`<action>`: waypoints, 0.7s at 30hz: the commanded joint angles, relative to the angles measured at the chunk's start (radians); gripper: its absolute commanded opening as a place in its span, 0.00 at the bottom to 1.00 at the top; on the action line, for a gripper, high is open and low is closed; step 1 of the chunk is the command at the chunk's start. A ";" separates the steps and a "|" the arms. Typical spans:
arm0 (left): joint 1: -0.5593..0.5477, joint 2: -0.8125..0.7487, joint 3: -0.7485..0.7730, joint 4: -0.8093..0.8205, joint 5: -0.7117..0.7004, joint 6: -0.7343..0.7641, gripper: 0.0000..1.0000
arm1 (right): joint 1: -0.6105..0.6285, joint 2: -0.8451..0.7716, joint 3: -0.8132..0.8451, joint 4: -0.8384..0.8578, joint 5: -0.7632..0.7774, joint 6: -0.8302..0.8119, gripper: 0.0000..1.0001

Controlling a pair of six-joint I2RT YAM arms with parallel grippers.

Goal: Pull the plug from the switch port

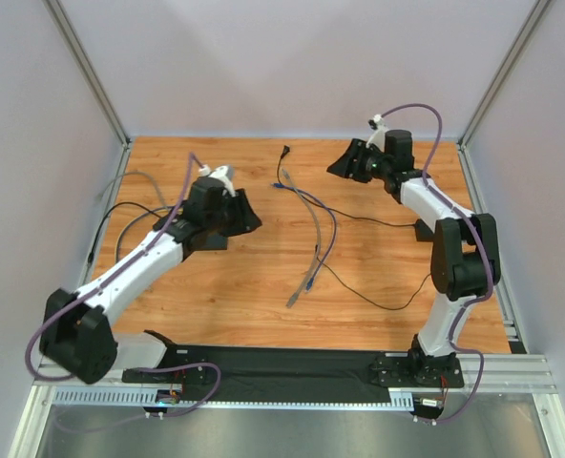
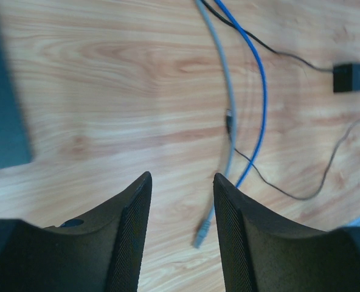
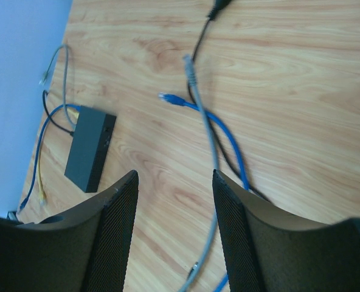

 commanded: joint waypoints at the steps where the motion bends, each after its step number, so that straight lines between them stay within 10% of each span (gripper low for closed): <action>1: 0.130 -0.151 -0.111 -0.005 -0.022 -0.023 0.47 | 0.100 0.053 0.110 -0.093 0.064 -0.092 0.54; 10: 0.516 -0.312 -0.318 0.095 0.196 -0.139 0.38 | 0.364 0.294 0.407 -0.205 0.056 -0.139 0.50; 21: 0.641 -0.260 -0.527 0.411 0.146 -0.290 0.34 | 0.609 0.490 0.618 -0.251 0.141 -0.192 0.46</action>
